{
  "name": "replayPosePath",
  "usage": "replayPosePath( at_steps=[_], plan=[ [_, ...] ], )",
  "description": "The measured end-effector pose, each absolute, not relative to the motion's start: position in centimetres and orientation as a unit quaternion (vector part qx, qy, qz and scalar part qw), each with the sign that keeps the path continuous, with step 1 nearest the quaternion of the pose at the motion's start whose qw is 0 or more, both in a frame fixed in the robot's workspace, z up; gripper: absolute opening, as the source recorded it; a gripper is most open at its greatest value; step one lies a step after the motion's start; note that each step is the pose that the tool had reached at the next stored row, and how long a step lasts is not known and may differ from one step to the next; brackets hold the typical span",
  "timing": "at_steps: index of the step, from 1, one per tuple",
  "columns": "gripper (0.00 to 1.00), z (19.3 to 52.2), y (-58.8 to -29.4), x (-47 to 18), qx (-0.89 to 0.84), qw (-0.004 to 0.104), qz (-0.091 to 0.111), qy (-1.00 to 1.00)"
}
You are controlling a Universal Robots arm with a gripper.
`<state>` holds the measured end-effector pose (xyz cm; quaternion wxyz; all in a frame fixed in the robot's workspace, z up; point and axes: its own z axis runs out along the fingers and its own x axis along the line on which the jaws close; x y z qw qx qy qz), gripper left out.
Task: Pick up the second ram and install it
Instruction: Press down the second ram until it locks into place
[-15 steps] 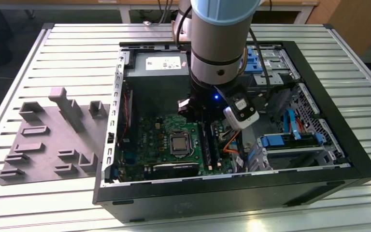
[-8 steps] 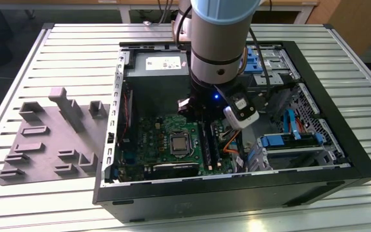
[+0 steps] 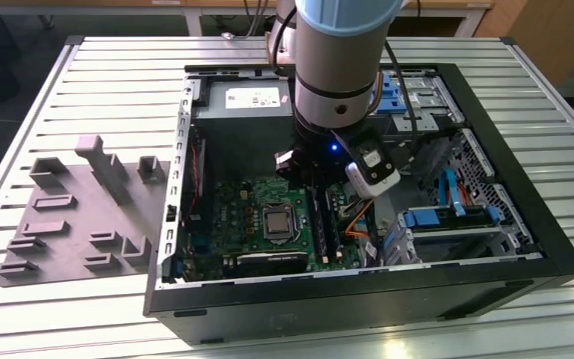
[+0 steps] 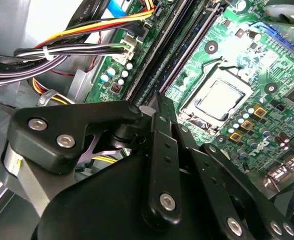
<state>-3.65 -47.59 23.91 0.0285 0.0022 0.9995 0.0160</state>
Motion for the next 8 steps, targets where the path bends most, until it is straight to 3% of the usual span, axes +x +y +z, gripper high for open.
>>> replayPosePath(
  at_steps=[8],
  plan=[
    [0.11, 23.92, -47.51, -3.65, 0.002, 0.029, 0.016, 0.999]
  ],
)
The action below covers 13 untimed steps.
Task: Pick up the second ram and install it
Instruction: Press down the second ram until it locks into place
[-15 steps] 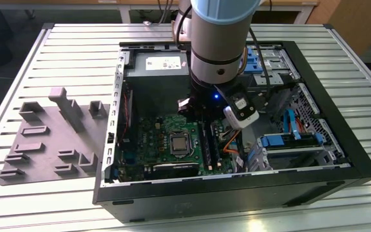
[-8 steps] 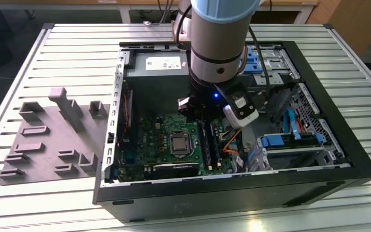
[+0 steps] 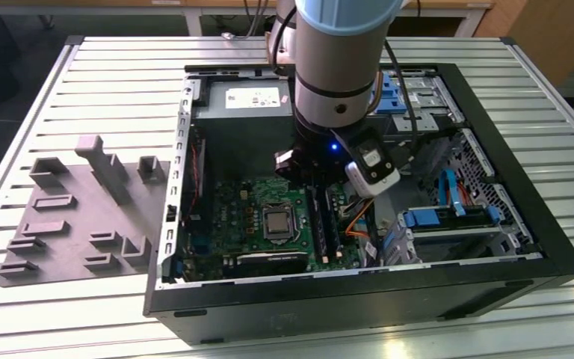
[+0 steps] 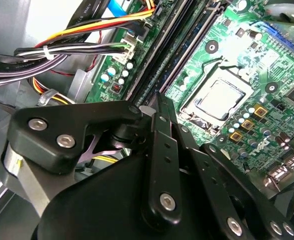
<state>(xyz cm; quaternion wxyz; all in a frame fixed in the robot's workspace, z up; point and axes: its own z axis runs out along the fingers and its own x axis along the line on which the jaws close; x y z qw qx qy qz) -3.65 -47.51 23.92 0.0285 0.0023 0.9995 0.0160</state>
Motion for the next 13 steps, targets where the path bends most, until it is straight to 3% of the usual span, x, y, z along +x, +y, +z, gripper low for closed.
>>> replayPosePath(
  at_steps=[13],
  plan=[
    [0.11, 23.91, -46.81, -3.65, 0.002, 0.029, 0.016, 0.999]
  ],
)
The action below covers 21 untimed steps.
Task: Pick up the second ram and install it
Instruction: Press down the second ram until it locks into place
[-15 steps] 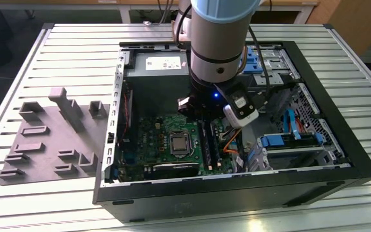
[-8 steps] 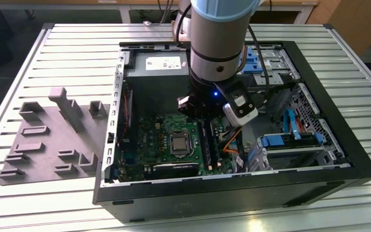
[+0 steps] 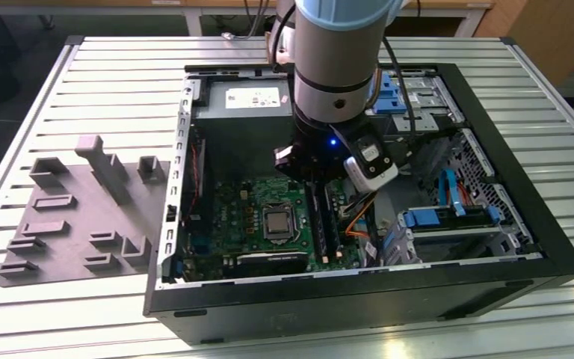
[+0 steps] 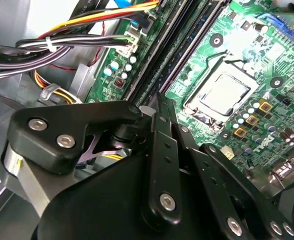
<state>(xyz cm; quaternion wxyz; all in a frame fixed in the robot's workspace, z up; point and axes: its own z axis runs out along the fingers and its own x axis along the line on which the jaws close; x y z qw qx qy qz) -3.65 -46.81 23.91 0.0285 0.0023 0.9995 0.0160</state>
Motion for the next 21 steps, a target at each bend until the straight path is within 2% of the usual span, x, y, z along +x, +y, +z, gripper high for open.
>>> replayPosePath(
  at_steps=[21],
  plan=[
    [0.11, 23.9, -45.7, -3.6, 0.002, 0.029, 0.016, 0.999]
  ],
)
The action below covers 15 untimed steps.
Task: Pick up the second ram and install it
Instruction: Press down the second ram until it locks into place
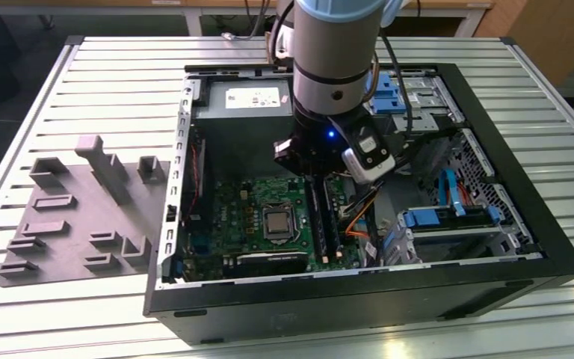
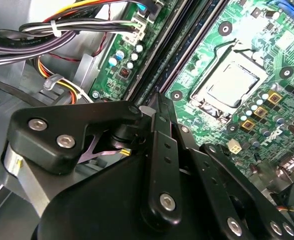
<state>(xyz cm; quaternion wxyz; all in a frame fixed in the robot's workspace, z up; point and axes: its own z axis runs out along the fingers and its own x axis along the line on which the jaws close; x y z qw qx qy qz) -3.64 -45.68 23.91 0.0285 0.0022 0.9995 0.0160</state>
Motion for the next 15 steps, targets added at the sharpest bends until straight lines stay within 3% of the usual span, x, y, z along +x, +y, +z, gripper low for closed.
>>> replayPosePath(
  at_steps=[15],
  plan=[
    [0.11, 23.79, -44.97, -3.55, 0.002, 0.029, 0.016, 0.999]
  ],
)
